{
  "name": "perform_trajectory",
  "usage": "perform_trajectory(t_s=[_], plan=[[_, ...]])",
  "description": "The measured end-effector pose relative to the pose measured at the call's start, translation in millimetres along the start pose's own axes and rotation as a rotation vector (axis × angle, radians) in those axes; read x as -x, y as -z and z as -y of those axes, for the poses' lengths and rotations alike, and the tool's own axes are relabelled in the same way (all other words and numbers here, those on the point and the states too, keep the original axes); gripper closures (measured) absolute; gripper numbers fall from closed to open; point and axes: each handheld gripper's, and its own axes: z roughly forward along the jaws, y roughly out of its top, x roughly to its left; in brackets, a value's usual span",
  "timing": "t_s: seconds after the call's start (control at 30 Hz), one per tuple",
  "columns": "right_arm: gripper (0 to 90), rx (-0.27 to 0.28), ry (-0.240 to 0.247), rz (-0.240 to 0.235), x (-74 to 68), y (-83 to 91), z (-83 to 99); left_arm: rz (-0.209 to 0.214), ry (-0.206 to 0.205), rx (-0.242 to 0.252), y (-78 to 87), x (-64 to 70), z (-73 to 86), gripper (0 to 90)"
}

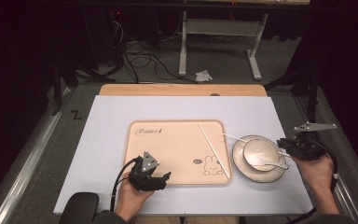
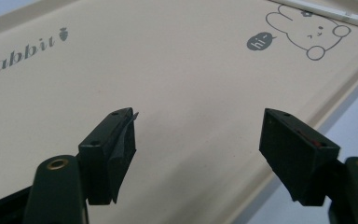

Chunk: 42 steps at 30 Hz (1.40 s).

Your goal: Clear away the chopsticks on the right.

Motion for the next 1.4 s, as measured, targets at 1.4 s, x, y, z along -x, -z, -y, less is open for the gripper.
perform_trajectory(t_s=[1.4], plan=[[75.1,-0.231,0.087,-0.074,23.0,-53.5,10.4,0.032,-0.024,-0.002,-5.7,0.0,-1.3,27.5]])
